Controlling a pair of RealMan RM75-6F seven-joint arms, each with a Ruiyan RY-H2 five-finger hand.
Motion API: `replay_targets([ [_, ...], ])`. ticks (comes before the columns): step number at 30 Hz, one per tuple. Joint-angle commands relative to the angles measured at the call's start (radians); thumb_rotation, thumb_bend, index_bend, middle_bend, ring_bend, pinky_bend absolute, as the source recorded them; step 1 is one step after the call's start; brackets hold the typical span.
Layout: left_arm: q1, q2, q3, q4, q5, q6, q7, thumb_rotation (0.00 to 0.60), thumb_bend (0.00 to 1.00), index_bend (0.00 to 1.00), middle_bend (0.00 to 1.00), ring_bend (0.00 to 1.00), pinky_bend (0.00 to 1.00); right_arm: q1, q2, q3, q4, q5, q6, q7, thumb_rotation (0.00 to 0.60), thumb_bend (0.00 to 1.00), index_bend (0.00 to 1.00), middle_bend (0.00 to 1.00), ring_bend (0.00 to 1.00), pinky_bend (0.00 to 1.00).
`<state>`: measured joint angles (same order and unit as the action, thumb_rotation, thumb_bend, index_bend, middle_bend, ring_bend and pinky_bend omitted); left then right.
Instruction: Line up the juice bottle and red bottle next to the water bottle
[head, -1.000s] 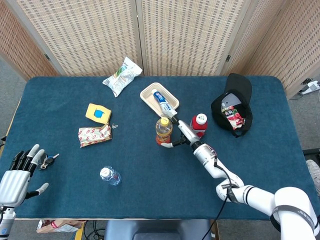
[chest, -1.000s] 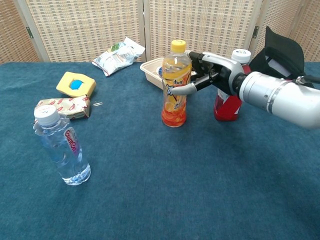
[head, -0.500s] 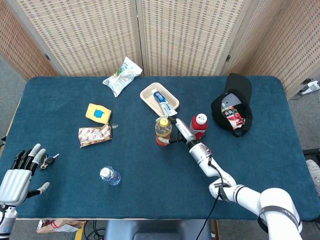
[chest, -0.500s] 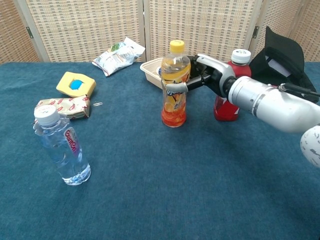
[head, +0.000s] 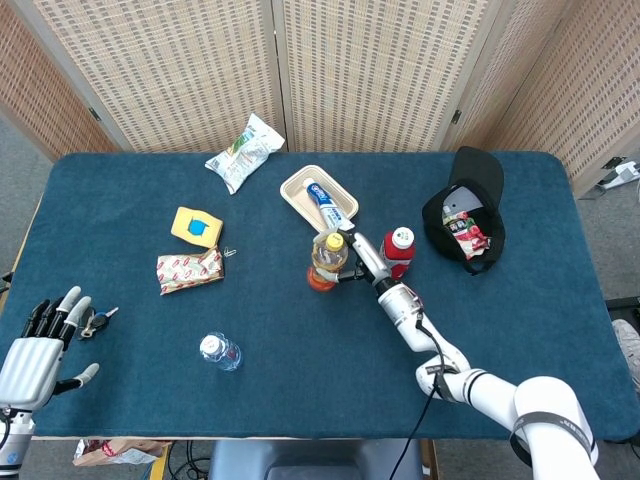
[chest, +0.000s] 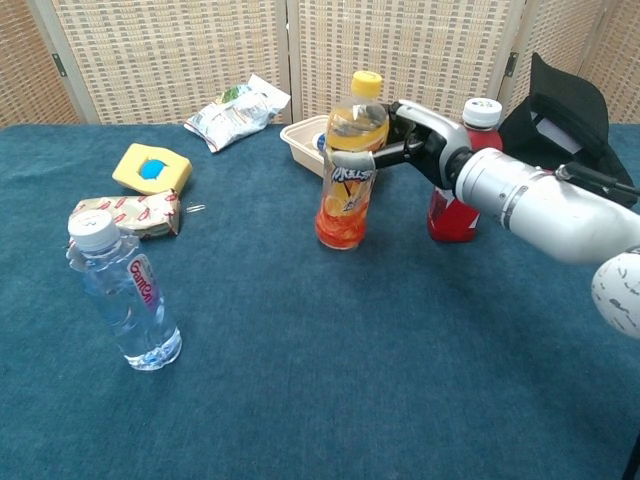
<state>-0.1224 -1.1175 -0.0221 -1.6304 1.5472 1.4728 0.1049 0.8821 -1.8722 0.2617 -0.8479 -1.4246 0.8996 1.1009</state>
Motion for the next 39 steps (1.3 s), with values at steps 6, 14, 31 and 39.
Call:
replay_targets([
  [6, -0.003, 0.002, 0.000, -0.008, 0.000, -0.004, 0.009, 0.600, 0.13, 0.06, 0.00, 0.01, 0.00, -0.011, 0.125, -0.057, -0.186, -0.068, 0.004, 0.037, 0.600, 0.37, 0.52, 0.45, 0.37, 0.42],
  [14, -0.005, -0.001, 0.000, -0.016, 0.006, -0.002, 0.020, 0.600, 0.13, 0.06, 0.00, 0.01, 0.00, 0.013, 0.247, -0.140, -0.386, -0.171, -0.017, 0.071, 0.600, 0.37, 0.52, 0.45, 0.37, 0.42],
  [31, 0.004, 0.008, 0.005, -0.015, 0.012, 0.012, 0.006, 0.600, 0.13, 0.06, 0.00, 0.01, 0.00, 0.076, 0.206, -0.216, -0.417, -0.229, -0.036, -0.005, 0.600, 0.30, 0.52, 0.43, 0.37, 0.42],
  [39, 0.011, 0.011, 0.007, -0.006, 0.015, 0.022, -0.008, 0.600, 0.13, 0.06, 0.00, 0.01, 0.00, 0.095, 0.175, -0.218, -0.401, -0.222, -0.032, -0.031, 0.600, 0.26, 0.52, 0.41, 0.37, 0.42],
])
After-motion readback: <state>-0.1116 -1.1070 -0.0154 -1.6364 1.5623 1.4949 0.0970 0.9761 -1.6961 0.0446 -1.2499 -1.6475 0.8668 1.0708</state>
